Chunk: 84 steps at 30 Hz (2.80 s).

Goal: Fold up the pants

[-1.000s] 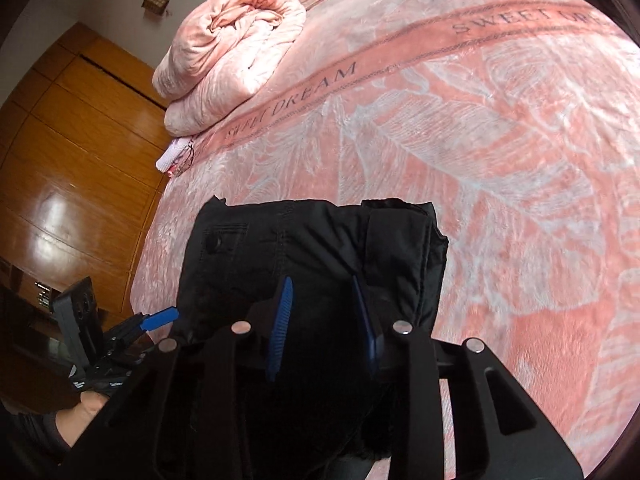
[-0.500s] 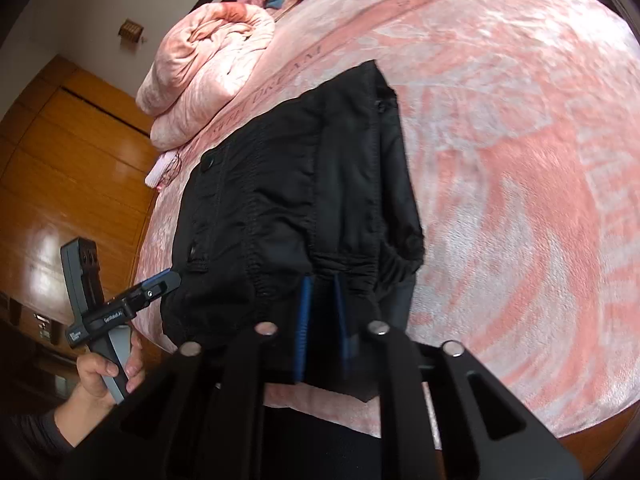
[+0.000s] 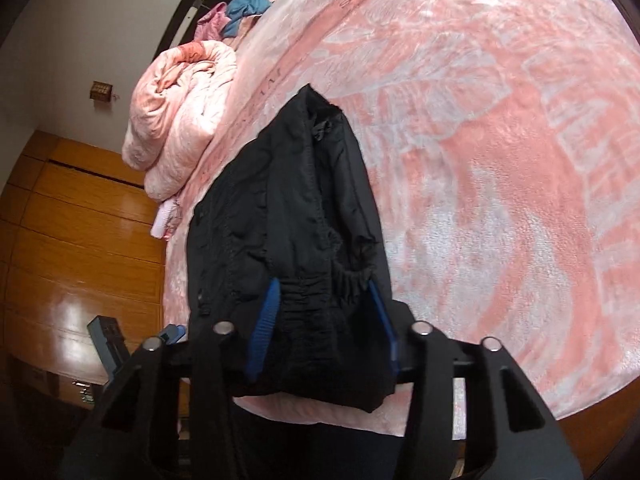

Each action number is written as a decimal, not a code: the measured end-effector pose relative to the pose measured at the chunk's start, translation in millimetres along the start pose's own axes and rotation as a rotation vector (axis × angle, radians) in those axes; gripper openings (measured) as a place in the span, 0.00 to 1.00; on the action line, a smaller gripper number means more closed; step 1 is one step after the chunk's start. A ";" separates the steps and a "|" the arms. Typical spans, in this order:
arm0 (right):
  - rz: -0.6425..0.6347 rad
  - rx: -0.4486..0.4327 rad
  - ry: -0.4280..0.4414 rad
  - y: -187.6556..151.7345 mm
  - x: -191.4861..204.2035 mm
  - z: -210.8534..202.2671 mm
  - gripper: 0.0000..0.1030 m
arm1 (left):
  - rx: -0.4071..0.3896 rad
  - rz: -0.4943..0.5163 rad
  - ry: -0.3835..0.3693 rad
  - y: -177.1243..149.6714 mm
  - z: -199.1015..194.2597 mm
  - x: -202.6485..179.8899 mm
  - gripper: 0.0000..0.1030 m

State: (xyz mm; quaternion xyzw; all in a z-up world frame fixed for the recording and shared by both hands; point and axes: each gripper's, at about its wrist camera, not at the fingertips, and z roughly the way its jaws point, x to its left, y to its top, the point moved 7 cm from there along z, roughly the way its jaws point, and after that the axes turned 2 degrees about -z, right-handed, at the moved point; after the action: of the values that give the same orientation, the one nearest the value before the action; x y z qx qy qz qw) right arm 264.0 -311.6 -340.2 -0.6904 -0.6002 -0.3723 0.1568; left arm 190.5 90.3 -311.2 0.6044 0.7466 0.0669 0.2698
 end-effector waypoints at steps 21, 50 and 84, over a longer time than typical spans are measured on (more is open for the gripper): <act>-0.031 0.031 -0.013 87.6 27.0 47.0 0.32 | 0.075 0.040 -0.029 9.4 36.9 -18.0 0.90; 0.155 0.255 0.097 13.1 -40.5 1.6 0.96 | 0.320 -0.294 -0.505 56.3 71.0 38.4 0.96; -0.165 0.289 0.279 71.0 119.4 66.7 0.47 | 0.307 -0.190 -0.552 125.1 85.7 -0.8 0.29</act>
State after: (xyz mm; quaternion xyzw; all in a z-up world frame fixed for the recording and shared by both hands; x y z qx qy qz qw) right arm 353.2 -198.7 -285.0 -0.5511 -0.6744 -0.3858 0.3044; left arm 340.4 102.7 -330.1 0.5610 0.6998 -0.2383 0.3726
